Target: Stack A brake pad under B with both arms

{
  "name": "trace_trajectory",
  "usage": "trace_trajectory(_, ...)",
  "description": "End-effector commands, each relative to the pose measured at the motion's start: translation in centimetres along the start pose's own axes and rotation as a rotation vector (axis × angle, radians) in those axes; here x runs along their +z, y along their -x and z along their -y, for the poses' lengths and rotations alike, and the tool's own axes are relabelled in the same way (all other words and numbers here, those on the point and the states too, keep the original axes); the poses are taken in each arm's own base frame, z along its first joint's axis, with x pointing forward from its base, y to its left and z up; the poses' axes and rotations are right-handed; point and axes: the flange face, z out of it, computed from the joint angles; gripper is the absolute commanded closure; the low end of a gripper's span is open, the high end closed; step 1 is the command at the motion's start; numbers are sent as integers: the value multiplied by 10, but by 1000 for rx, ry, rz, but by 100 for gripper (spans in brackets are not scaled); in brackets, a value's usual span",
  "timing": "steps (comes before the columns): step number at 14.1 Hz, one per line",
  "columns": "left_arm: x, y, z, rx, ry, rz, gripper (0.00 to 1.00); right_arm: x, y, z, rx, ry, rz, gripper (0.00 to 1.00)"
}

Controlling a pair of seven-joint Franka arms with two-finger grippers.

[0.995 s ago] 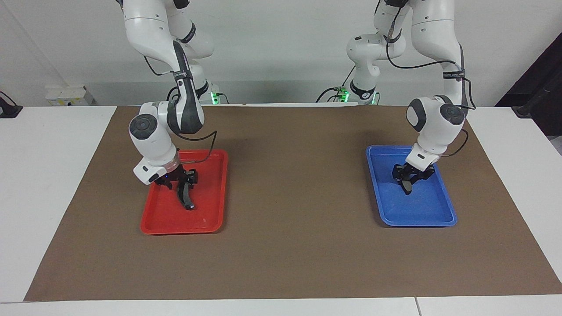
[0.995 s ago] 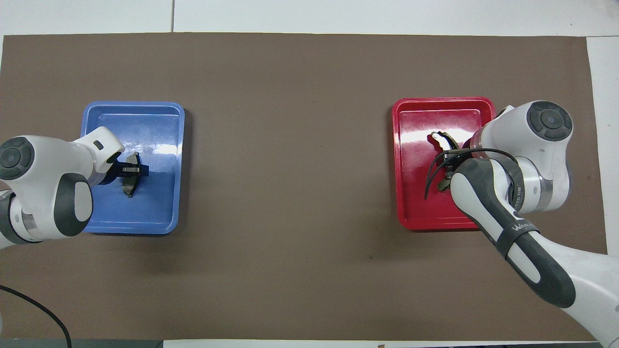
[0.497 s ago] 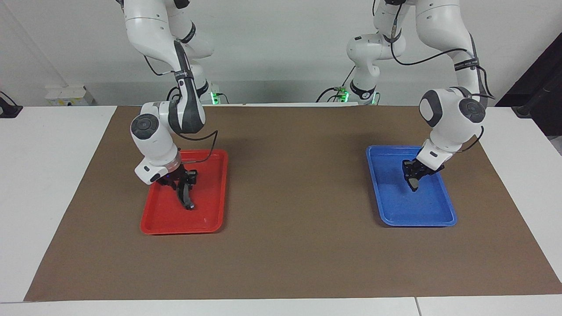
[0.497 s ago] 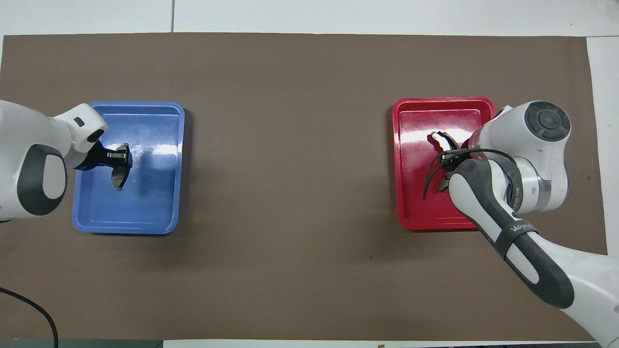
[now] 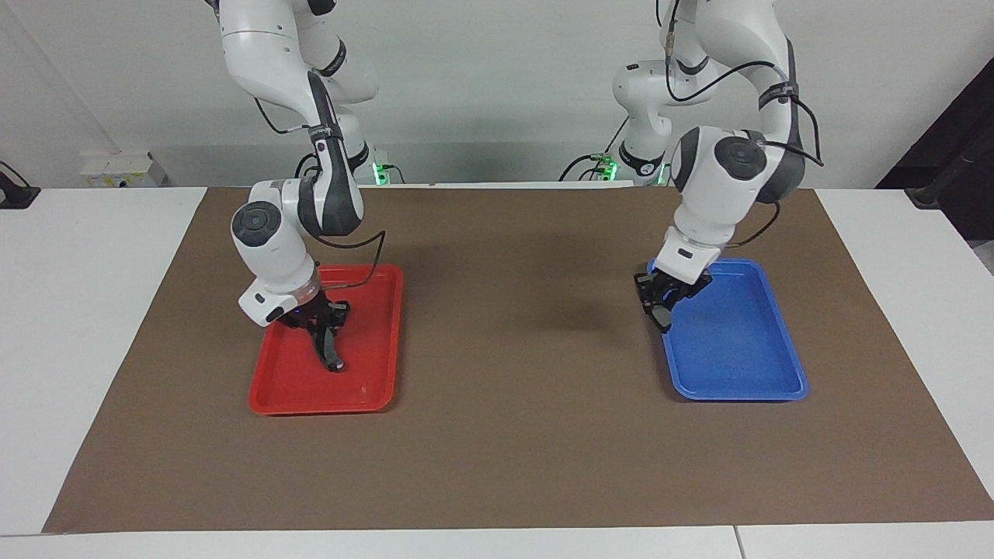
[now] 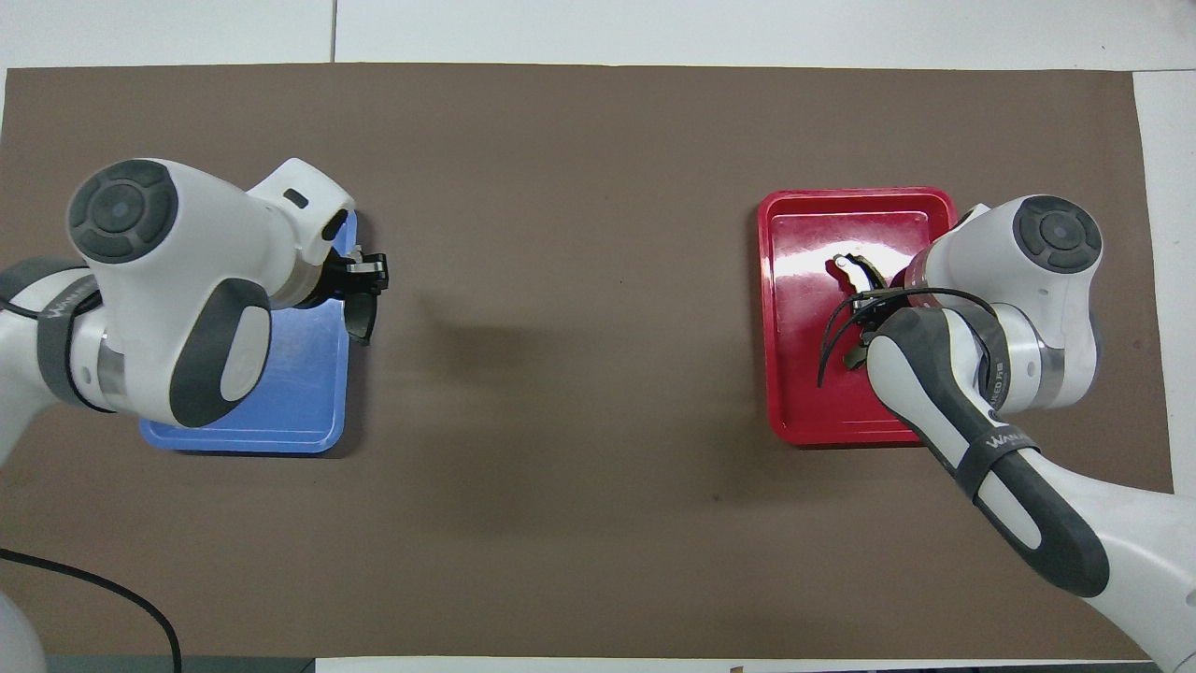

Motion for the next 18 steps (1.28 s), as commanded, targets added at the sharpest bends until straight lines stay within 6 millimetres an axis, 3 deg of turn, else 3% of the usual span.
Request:
trace_trajectory(1,-13,22,-62,-36,22,-14,99,-1,0,-3,-18,-10,4,99)
trace_trajectory(3,-20,50,-107,-34,12,-41,99,-21,-9,-3,-20,-10,13,100)
trace_trajectory(6,-7,87,-160,-37,7,-72,99,-60,-22,3,-33,-5,38,100)
trace_trajectory(9,35,108,-194,-18,2,-55,99,-100,-32,3,-39,2,73,100)
trace_trajectory(11,63,113,-224,-16,-14,-68,99,-111,-32,3,-39,2,85,100)
trace_trajectory(13,86,108,-241,-30,-32,-91,99,-123,-31,0,-46,2,124,100)
trace_trajectory(15,109,119,-252,-11,-39,-58,99,-133,-32,-9,-72,-2,132,100)
trace_trajectory(18,116,112,-258,-22,-31,-61,99,-139,-33,-13,-86,1,130,100)
